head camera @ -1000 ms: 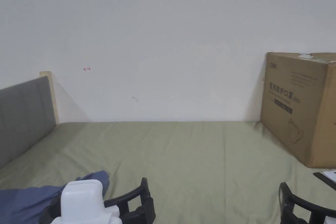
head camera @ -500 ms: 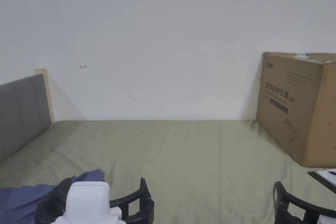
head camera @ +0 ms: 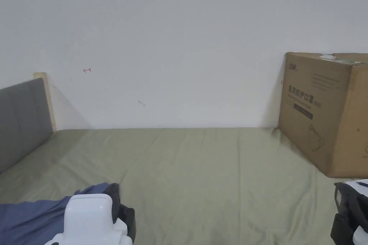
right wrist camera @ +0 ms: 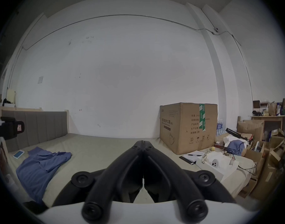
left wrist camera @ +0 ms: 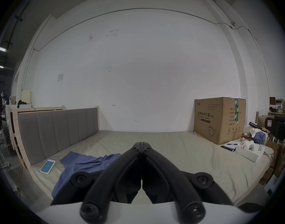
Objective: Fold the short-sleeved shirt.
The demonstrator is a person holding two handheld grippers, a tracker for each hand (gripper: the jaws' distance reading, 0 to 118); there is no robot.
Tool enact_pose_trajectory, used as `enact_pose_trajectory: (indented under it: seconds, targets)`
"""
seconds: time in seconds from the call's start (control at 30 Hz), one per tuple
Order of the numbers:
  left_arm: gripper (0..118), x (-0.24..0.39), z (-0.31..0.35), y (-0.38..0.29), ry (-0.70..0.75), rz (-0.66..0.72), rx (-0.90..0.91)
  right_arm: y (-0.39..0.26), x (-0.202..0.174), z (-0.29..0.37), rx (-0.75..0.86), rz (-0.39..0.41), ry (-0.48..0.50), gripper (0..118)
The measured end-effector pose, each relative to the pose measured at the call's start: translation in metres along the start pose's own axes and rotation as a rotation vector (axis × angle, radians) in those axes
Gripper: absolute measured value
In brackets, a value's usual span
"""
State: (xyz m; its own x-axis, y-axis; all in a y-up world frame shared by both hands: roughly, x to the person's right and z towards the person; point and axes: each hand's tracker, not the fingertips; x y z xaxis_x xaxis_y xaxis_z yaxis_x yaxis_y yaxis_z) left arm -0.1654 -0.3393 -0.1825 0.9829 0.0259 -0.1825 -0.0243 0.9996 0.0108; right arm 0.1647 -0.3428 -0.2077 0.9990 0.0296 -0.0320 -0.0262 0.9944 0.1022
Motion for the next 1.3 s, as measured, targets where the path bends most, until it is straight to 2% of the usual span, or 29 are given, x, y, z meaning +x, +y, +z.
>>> enact_pose_trajectory:
  seconds: [0.17, 0.27, 0.4, 0.53, 0.63, 0.7, 0.83, 1.07, 1.13, 1.3]
  targets:
    - [0, -0.006, 0.000, 0.001, 0.008, -0.025, -0.013, 0.002, 0.003, -0.007, -0.039, -0.030, -0.005, 0]
    - [0, -0.028, 0.008, 0.003, 0.057, -0.022, -0.018, 0.005, -0.015, -0.018, -0.044, -0.039, 0.025, 0]
    - [0, -0.080, 0.029, 0.012, 0.233, -0.057, -0.010, 0.008, -0.070, -0.040, -0.053, -0.049, 0.182, 0]
    - [0, -0.135, 0.062, 0.021, 0.407, -0.059, -0.009, 0.009, -0.143, -0.054, -0.069, -0.075, 0.396, 0]
    - [0, -0.159, 0.082, 0.021, 0.497, -0.069, -0.017, 0.009, -0.188, -0.055, -0.066, -0.071, 0.518, 0]
    - [0, -0.166, 0.088, 0.019, 0.518, -0.063, -0.021, 0.009, -0.206, -0.057, -0.080, -0.072, 0.565, 0]
    - [0, -0.175, 0.083, 0.012, 0.533, -0.053, -0.047, 0.009, -0.218, -0.066, -0.090, -0.071, 0.584, 0]
    - [0, -0.188, 0.027, 0.003, 0.509, -0.024, -0.084, 0.004, -0.206, -0.093, -0.144, -0.082, 0.562, 0]
    - [0, -0.201, -0.011, 0.003, 0.437, 0.008, -0.130, 0.003, -0.198, -0.099, -0.159, -0.084, 0.555, 0]
    - [0, -0.260, -0.161, -0.019, 0.218, 0.114, -0.578, -0.012, -0.186, -0.123, -0.255, -0.036, 0.540, 0]
